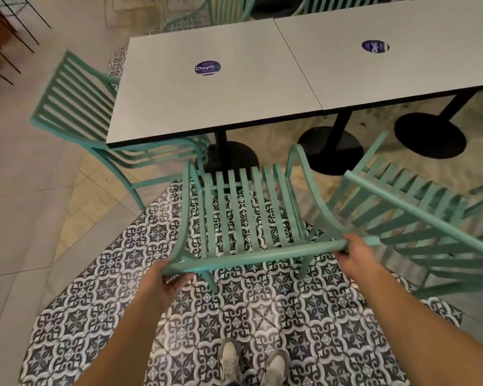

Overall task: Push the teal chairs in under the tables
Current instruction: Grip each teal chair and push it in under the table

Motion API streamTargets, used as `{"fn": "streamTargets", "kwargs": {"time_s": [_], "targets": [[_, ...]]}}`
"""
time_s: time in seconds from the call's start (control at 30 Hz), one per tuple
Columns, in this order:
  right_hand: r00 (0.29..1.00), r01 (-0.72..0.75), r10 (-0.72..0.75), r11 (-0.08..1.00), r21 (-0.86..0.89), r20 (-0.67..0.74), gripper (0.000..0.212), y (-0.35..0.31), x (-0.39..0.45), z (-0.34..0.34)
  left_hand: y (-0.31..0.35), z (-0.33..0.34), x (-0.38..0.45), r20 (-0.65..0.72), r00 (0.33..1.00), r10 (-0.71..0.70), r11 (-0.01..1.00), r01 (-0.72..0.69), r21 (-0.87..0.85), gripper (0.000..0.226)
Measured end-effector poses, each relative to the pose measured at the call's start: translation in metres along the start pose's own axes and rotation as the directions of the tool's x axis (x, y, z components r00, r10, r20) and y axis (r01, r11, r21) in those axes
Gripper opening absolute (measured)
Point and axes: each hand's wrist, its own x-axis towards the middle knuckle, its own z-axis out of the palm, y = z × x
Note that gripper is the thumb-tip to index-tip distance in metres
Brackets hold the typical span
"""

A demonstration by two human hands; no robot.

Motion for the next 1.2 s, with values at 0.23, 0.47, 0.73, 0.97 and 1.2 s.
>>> {"fn": "streamTargets", "kwargs": {"time_s": [0.23, 0.47, 0.73, 0.97, 1.2], "targets": [[0.994, 0.051, -0.045, 0.997, -0.060, 0.098, 0.035, -0.004, -0.010, -0.023, -0.043, 0.017, -0.022, 0.128, 0.991, -0.030, 0.972, -0.001, 0.234, 0.039], [0.978, 0.195, -0.204, 0.965, 0.178, 0.032, 0.065, -0.061, -0.028, -0.130, -0.139, 0.132, -0.059, 0.312, 0.878, -0.362, 0.747, 0.072, 0.661, 0.080], [0.944, 0.322, -0.270, 0.876, 0.359, -0.188, 0.042, -0.108, -0.031, -0.239, -0.225, 0.301, -0.111, 0.447, 0.717, -0.535, 0.570, -0.085, 0.817, 0.081], [0.940, 0.305, -0.183, 0.828, 0.471, -0.286, 0.053, -0.128, -0.003, -0.243, -0.250, 0.402, -0.105, 0.403, 0.872, -0.278, 0.821, -0.001, 0.571, 0.072], [0.930, 0.325, -0.160, 0.777, 0.540, -0.330, 0.030, -0.193, 0.052, -0.218, -0.194, 0.476, -0.015, 0.214, 0.956, -0.201, 0.901, 0.095, 0.423, 0.056]]}}
